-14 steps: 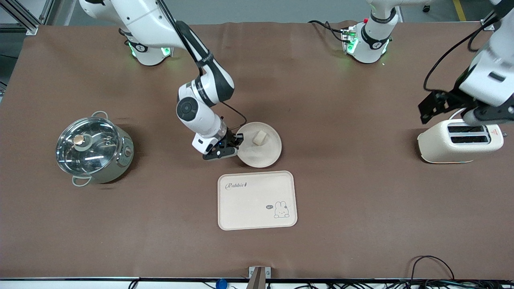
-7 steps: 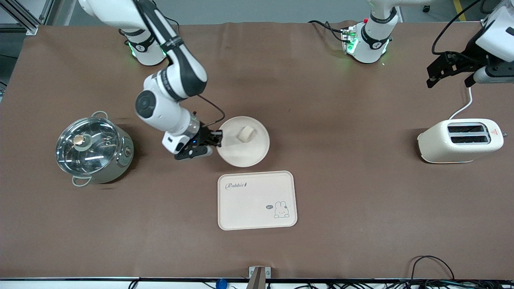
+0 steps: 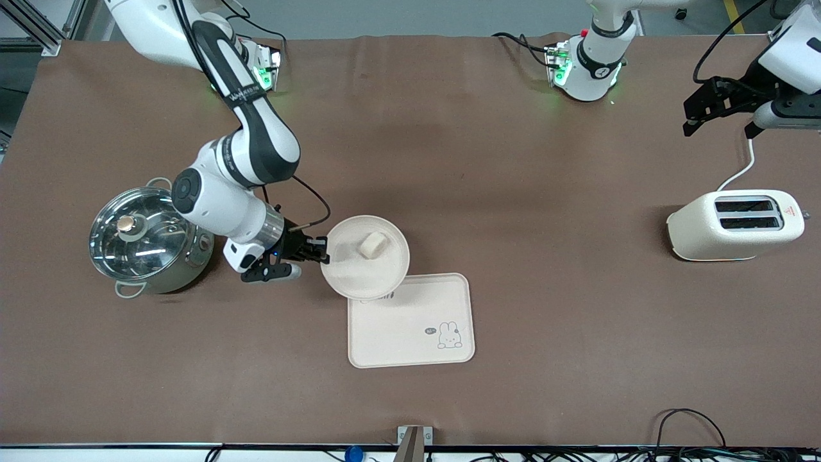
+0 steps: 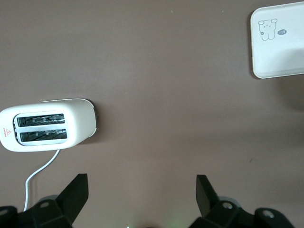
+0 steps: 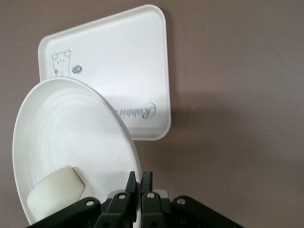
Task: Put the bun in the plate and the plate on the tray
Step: 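Carry the plate with the bun over the rabbit tray with the right gripper, then lower the plate onto the tray and open the right gripper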
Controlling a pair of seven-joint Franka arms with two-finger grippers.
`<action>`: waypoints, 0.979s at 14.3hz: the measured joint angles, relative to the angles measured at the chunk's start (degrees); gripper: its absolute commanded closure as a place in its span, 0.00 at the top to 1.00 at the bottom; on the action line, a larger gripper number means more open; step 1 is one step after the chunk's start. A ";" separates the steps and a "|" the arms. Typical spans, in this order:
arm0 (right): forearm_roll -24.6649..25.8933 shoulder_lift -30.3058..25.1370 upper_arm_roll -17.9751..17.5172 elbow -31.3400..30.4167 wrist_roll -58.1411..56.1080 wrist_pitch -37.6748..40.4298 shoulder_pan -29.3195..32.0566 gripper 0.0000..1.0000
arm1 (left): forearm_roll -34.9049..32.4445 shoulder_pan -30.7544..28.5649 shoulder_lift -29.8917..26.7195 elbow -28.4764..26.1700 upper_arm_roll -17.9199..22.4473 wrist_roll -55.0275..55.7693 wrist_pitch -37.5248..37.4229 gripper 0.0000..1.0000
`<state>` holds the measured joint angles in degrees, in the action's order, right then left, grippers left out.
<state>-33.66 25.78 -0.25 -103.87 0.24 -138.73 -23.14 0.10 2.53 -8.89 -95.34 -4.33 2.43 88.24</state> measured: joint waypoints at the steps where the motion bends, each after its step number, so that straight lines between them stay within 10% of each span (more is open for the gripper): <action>1: -0.36 2.12 -0.19 2.12 0.01 -0.16 -0.07 0.00 | 0.00 0.00 0.16 0.00 0.01 -0.01 0.00 1.00; 14: -1.01 26.99 -0.58 26.84 4.14 -6.13 -0.88 0.00 | 0.00 -0.28 0.86 0.24 0.13 -0.02 0.03 1.00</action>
<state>-34.67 52.76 -0.84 -77.04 4.38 -144.87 -24.02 0.10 2.25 -8.03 -95.10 -4.20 2.41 88.27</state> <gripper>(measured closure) 0.943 0.000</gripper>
